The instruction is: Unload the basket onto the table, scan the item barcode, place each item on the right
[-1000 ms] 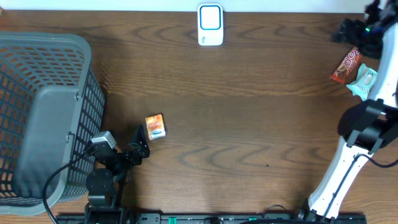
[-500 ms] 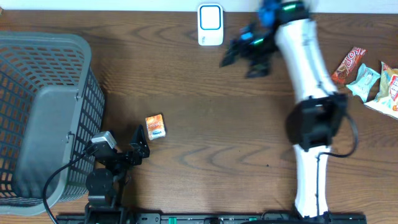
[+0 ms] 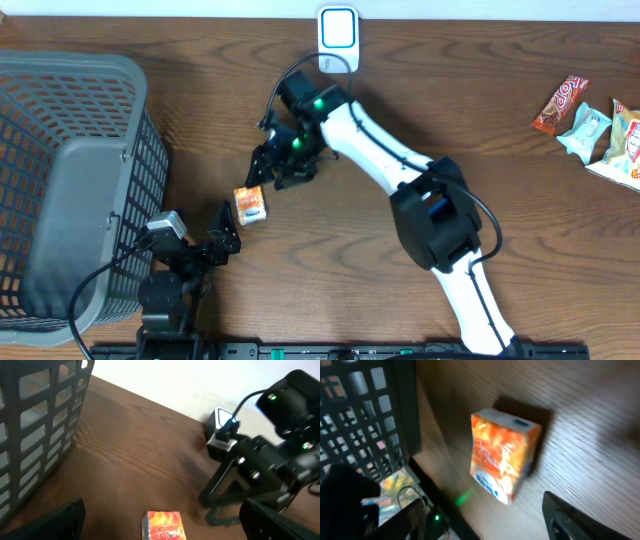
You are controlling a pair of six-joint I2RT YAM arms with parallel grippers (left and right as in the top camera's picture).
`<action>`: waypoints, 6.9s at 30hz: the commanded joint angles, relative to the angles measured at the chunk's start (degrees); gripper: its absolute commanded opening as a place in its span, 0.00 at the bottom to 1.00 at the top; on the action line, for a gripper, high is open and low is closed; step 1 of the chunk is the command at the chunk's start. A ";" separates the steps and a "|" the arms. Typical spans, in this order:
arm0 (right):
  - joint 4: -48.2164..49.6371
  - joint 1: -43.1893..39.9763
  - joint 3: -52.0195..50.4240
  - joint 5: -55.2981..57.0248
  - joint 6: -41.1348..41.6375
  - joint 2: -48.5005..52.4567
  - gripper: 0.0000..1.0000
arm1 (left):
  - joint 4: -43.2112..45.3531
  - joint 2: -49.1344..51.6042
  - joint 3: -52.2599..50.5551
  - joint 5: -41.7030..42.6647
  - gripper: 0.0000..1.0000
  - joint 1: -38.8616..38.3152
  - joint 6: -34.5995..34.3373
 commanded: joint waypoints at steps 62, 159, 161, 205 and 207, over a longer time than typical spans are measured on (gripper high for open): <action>-1.36 -11.78 -18.91 27.76 -23.28 -17.25 0.46 | -1.81 0.00 -1.01 0.55 0.98 0.26 -0.50; 18.49 -3.85 -24.50 28.41 -5.05 -7.93 0.01 | -1.81 0.00 -1.01 0.55 0.98 0.26 -0.50; 17.40 -4.17 -24.39 26.08 -5.07 -8.66 0.01 | -1.81 0.00 -1.01 0.55 0.98 0.26 -0.50; 13.79 -25.22 -23.32 -9.05 12.41 -19.08 0.01 | -1.81 0.00 -1.01 0.55 0.98 0.26 -0.48; 21.88 -25.31 -23.32 -7.39 9.42 -19.08 0.01 | -1.81 0.00 -1.01 0.55 0.98 0.26 -0.50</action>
